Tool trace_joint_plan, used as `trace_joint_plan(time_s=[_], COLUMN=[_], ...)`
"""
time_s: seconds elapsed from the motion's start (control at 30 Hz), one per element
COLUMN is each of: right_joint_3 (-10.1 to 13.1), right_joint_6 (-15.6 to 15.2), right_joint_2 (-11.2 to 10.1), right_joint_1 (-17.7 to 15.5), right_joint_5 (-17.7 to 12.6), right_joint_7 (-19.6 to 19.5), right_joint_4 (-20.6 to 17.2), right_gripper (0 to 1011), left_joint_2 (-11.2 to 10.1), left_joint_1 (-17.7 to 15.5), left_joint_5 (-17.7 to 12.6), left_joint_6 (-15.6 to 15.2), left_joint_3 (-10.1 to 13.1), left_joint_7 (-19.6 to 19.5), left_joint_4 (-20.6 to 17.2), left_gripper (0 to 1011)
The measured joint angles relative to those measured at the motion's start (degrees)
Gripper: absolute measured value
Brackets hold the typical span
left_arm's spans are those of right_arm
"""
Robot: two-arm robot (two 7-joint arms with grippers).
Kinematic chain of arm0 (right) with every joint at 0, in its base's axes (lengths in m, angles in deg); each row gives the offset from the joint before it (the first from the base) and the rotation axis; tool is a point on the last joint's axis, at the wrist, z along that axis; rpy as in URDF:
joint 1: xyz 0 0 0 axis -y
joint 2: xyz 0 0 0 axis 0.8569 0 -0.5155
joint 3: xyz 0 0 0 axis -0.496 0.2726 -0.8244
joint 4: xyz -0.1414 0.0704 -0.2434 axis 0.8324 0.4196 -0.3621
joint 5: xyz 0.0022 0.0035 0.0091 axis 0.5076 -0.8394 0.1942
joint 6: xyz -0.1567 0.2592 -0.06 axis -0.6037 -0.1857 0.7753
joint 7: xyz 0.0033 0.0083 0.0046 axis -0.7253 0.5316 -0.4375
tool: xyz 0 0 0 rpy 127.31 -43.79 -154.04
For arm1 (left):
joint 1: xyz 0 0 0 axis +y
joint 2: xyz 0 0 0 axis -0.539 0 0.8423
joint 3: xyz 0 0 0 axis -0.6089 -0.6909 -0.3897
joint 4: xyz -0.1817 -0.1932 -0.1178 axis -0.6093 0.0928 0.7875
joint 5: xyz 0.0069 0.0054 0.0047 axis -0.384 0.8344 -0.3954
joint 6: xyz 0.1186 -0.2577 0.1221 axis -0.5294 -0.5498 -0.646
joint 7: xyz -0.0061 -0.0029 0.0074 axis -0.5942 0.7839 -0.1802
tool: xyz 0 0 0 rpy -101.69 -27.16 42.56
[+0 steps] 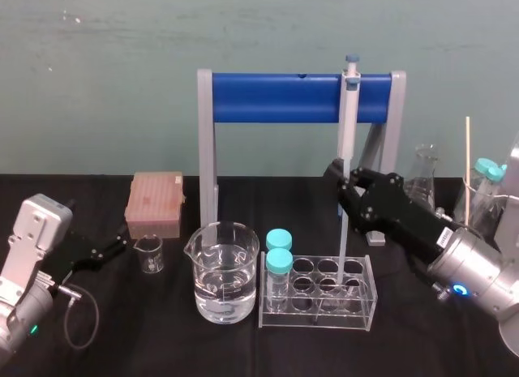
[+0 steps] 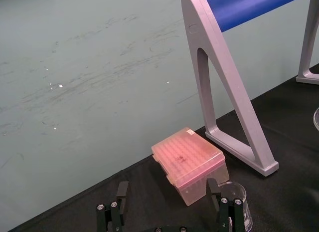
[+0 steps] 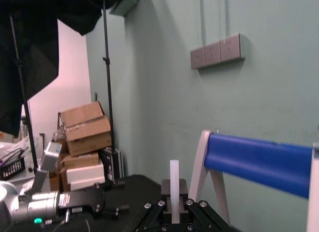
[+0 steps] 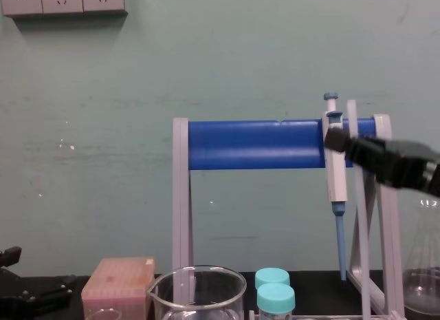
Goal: Pick up the stirring rod with one hand, then place it down.
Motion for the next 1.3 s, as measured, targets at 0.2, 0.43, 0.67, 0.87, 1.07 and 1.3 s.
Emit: trace_joint_plan(time_s=[0.2,0.43,0.67,0.87,1.07,1.3], right_joint_3=[-1.2,-2.4,-3.4,-4.6,-5.4,-6.0], right_joint_6=[-0.1,0.4,1.4,1.0,0.1,-0.7], right_joint_2=[0.8,2.0,3.3,4.1,4.5,5.0], right_joint_1=[1.3,3.2,5.4,6.2,6.4,6.7], right_joint_5=[0.2,0.6,1.6,2.9,3.7,4.9], right_joint_7=[0.0,0.5,1.1,1.2,1.1,0.4], right_joint_4=[2.9,6.2,9.9,12.7,14.4,16.1], right_gripper=[69,69,69,69,69,70], left_joint_2=[0.0,0.0,0.0,0.0,0.0,0.0], left_joint_1=[0.0,0.0,0.0,0.0,0.0,0.0], left_joint_5=[0.0,0.0,0.0,0.0,0.0,0.0], left_joint_6=[0.0,0.0,0.0,0.0,0.0,0.0], left_joint_3=[0.0,0.0,0.0,0.0,0.0,0.0], left_joint_7=[0.0,0.0,0.0,0.0,0.0,0.0], left_joint_4=[0.0,0.0,0.0,0.0,0.0,0.0], left_gripper=[1000,1000,1000,1000,1000,1000])
